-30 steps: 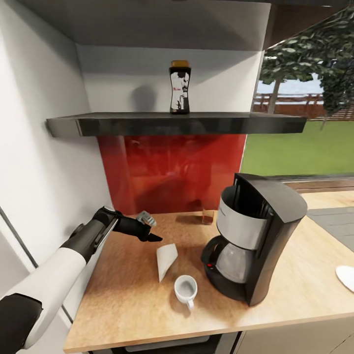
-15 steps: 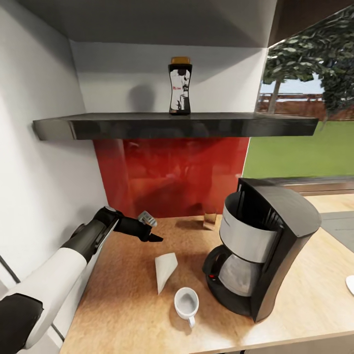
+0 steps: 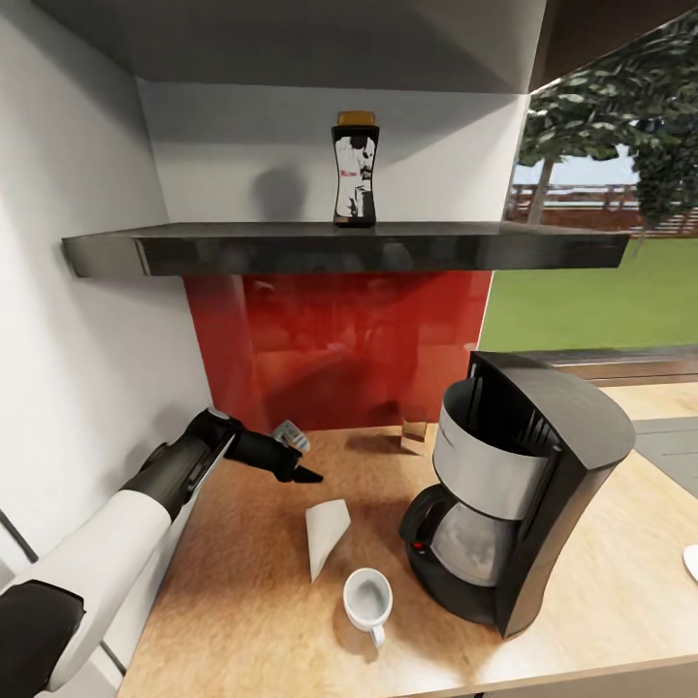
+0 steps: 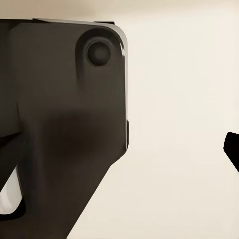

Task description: Set up a coffee station on the kitchen countertop: keep the coffee maker on the countertop, move the bottle of coffee from the kitchen shelf to the counter next to the coffee maker, place a paper coffee filter on top of the coffee maker, put the saucer next to the coffee maker with the coffee cup on the saucer, and place the electric kettle next to the coffee maker.

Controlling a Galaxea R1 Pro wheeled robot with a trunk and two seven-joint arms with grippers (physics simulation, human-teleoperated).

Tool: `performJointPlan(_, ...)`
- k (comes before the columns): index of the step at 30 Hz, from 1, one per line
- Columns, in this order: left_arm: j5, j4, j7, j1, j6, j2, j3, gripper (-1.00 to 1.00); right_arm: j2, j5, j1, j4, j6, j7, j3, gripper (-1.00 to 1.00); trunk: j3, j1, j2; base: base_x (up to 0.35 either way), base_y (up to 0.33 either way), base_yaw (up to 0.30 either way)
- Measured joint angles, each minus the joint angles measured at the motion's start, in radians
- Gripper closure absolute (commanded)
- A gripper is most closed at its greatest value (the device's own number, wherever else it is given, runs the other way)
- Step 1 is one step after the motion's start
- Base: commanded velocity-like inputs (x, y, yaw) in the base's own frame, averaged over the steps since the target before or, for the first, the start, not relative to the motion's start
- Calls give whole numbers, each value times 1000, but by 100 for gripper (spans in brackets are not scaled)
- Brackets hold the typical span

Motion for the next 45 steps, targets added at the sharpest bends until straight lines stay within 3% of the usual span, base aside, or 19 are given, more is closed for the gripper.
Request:
performJointPlan(2, -28, 11, -67, 0, -1, 3, 1, -100, 0, 0, 0, 3, 0, 0, 0, -100, 0, 0, 0, 0, 0, 0)
performJointPlan(5, -62, 34, -108, 0, -2, 3, 1, -100, 0, 0, 0, 3, 0, 0, 0, -100, 0, 0, 0, 0, 0, 0)
performJointPlan(10, -85, 54, -123, 0, -4, 2, 1, -100, 0, 0, 0, 4, 0, 0, 1, -100, 0, 0, 0, 0, 0, 0)
performJointPlan(17, -92, 88, -125, 0, -9, -8, 5, -100, 1, 0, 0, 4, 0, 0, 1, -100, 0, 0, 0, 0, 0, 0)
performJointPlan(45, -88, 90, -114, 13, -14, -14, 8, -100, -7, 1, 0, 22, 3, -1, 1, -100, 0, 0, 0, 30, 0, 0)
